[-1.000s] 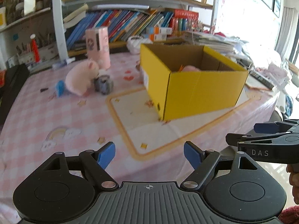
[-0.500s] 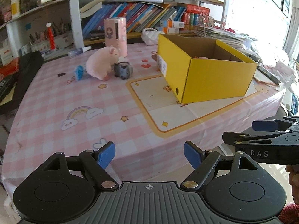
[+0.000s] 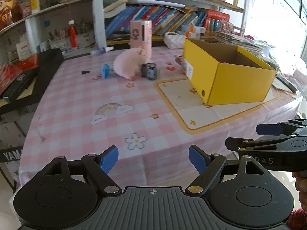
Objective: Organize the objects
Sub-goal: 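Withdraw both grippers from the box toward the pink plush pig, then grasp the grey toy truck with the right gripper while the left gripper grasps the blue item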
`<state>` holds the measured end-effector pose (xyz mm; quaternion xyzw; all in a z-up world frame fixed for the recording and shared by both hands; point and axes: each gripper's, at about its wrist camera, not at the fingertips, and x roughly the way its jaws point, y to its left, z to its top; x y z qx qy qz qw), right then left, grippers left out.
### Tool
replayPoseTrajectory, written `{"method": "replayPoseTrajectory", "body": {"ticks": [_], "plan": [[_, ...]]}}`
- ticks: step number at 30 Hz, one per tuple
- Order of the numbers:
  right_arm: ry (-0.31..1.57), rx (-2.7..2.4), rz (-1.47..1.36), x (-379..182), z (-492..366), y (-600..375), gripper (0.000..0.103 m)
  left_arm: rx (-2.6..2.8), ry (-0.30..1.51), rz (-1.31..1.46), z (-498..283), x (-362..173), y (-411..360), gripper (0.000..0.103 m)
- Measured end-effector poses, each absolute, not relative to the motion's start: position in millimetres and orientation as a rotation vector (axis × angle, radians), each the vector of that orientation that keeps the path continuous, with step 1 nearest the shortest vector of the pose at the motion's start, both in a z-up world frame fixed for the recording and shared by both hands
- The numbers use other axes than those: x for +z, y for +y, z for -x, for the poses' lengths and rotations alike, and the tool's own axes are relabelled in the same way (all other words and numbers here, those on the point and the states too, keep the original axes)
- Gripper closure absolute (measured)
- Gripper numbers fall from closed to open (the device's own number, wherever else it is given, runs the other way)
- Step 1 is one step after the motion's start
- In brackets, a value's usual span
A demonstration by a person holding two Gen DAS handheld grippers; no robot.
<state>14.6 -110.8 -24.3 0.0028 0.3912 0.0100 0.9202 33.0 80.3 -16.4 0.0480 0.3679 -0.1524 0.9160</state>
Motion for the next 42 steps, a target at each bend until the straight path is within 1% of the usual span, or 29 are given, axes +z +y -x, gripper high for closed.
{"method": "replayPoseTrajectory", "body": {"ticks": [13, 21, 42], "plan": [[0.789, 0.096, 0.032, -20.6, -23.9, -69.1, 0.030, -0.255, 0.743, -0.077, -31.8, -13.4, 116.4, 0.020], [0.791, 0.136, 0.045, -23.1, -42.3, -58.5, 0.030, -0.225, 0.744, -0.066, -42.6, -15.0, 125.0, 0.020], [0.763, 0.195, 0.082, -17.8, -155.2, -70.1, 0.031, -0.161, 0.732, -0.026, -141.1, -15.2, 111.3, 0.020]]}}
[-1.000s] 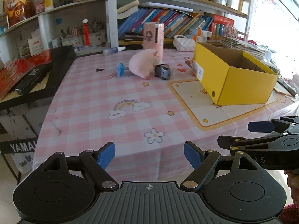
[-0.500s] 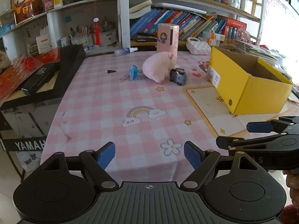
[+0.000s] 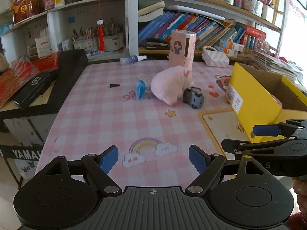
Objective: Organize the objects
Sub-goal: 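Grasp the grey toy truck with the right gripper while the left gripper grasps the blue item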
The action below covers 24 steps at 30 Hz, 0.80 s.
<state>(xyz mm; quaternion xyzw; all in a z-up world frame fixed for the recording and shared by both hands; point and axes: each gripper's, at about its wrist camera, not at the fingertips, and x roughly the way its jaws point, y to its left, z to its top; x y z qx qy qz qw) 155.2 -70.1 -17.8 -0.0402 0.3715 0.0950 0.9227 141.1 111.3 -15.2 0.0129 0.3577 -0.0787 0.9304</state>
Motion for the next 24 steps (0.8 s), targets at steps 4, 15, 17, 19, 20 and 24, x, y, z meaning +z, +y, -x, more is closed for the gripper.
{"method": "replayPoseTrajectory", "body": {"ticks": [4, 15, 17, 19, 20, 24], "plan": [[0.756, 0.209, 0.090, -16.3, -178.1, -73.3, 0.032, -0.143, 0.731, -0.020, -159.9, -15.1, 106.6, 0.020], [0.716, 0.216, 0.099, -11.8, -243.7, -71.4, 0.038, -0.083, 0.704, 0.000, -217.8, -8.3, 107.8, 0.020], [0.715, 0.211, 0.096, -12.0, -258.5, -70.1, 0.041, -0.073, 0.696, 0.008, -231.1, -7.9, 108.8, 0.020], [0.722, 0.204, 0.096, -13.8, -273.8, -68.3, 0.042, -0.068, 0.689, 0.016, -244.7, -8.0, 109.2, 0.020], [0.728, 0.202, 0.098, -15.2, -280.8, -67.3, 0.043, -0.067, 0.686, 0.020, -250.4, -8.2, 109.4, 0.021], [0.775, 0.203, 0.141, -25.5, -307.6, -60.0, 0.044, -0.047, 0.676, 0.033, -278.6, -12.3, 110.1, 0.022]]}}
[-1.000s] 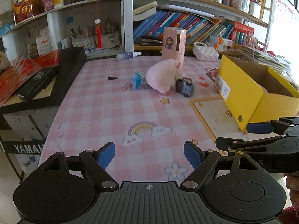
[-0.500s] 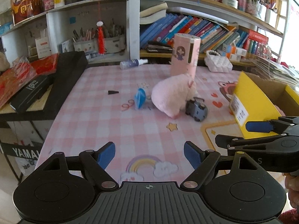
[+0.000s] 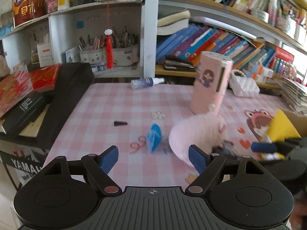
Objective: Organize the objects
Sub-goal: 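Grasp the grey toy truck with the right gripper while the left gripper grasps the blue item, then lift the toy truck and blue item and carry both toward the yellow box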
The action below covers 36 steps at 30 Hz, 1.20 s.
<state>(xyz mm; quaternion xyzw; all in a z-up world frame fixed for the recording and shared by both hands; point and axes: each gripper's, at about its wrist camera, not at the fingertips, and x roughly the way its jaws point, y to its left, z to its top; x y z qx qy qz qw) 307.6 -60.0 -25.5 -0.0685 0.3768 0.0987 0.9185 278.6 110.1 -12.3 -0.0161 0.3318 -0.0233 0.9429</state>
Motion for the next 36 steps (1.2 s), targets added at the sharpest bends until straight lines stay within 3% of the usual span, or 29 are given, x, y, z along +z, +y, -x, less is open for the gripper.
{"method": "replayPoseTrajectory", "body": {"ticks": [15, 22, 24, 29, 36], "plan": [[0.871, 0.207, 0.182, -60.2, -358.9, -54.1, 0.045, -0.031, 0.797, 0.048, -380.8, -62.1, 107.6, 0.037], [0.891, 0.211, 0.163, -66.9, -364.1, -53.6, 0.048, -0.038, 0.836, 0.117, -397.3, -74.4, 115.7, 0.038], [0.891, 0.219, 0.160, -67.9, -364.9, -52.6, 0.053, -0.043, 0.854, 0.149, -399.9, -77.5, 119.5, 0.050], [0.880, 0.245, 0.132, -66.1, -363.2, -53.7, 0.055, -0.037, 0.865, 0.114, -398.5, -81.5, 121.3, 0.079], [0.856, 0.258, 0.105, -55.7, -352.4, -57.3, 0.055, -0.026, 0.829, 0.087, -373.1, -68.0, 126.9, 0.081]]}}
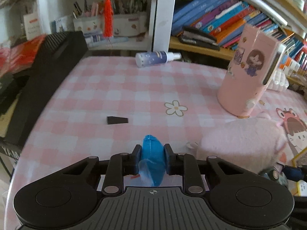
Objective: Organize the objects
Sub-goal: 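Lift the toy truck and blue item and carry both toward the yellow box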
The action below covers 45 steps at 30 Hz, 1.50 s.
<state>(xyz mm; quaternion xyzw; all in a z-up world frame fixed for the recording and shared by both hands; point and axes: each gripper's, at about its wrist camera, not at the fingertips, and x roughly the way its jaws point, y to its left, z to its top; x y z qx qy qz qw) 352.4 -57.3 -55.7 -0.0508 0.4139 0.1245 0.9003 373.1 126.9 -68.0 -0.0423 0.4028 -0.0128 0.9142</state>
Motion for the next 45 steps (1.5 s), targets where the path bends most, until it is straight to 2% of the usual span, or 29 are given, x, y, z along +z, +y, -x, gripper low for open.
{"method": "replayPoseTrajectory", "body": {"ticks": [9, 26, 45], "plan": [[0.861, 0.264, 0.078, -42.0, -321.2, -63.3, 0.057, -0.025, 0.765, 0.158, -309.0, -32.4, 151.1, 0.081], [0.790, 0.280, 0.119, -18.2, -232.4, -73.0, 0.057, -0.085, 0.712, 0.263, -210.1, -8.2, 166.4, 0.081], [0.735, 0.220, 0.080, 2.5, -121.8, -75.7, 0.057, -0.248, 0.706, 0.221, -113.3, 5.4, 155.5, 0.081]]}}
